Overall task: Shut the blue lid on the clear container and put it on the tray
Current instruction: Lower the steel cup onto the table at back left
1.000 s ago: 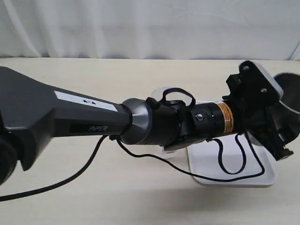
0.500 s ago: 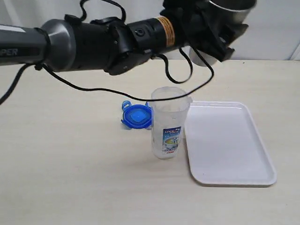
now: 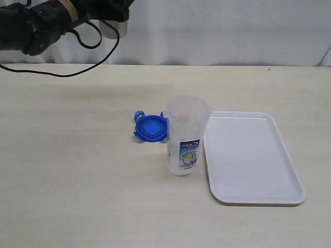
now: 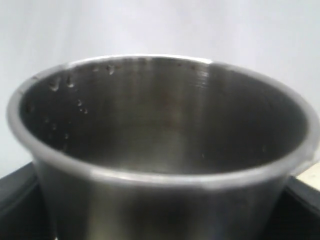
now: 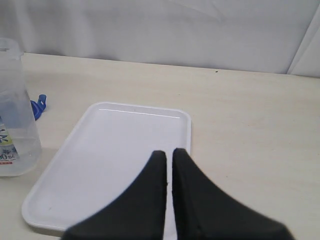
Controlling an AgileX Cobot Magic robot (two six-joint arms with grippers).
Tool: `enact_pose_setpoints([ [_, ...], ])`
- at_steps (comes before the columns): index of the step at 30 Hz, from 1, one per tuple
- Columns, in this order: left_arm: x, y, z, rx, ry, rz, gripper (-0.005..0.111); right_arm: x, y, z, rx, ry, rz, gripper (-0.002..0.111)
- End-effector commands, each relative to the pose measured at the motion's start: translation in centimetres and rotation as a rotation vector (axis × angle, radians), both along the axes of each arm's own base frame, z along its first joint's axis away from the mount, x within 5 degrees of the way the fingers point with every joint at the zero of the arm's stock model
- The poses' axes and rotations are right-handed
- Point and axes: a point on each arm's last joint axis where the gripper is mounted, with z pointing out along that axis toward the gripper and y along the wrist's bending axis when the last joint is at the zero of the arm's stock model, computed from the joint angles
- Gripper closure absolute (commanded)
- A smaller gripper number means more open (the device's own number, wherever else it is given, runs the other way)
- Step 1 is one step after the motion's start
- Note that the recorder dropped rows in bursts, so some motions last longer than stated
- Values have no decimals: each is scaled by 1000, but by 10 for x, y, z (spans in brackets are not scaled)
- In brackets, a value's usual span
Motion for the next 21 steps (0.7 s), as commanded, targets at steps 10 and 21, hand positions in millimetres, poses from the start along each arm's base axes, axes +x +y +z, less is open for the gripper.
enact_pose_setpoints([
  [10, 38, 74, -94, -134, 53, 123, 107, 0, 0, 1, -4, -15, -1, 104],
  [21, 50, 88, -124, -123, 82, 152, 107, 0, 0, 1, -4, -15, -1, 104],
])
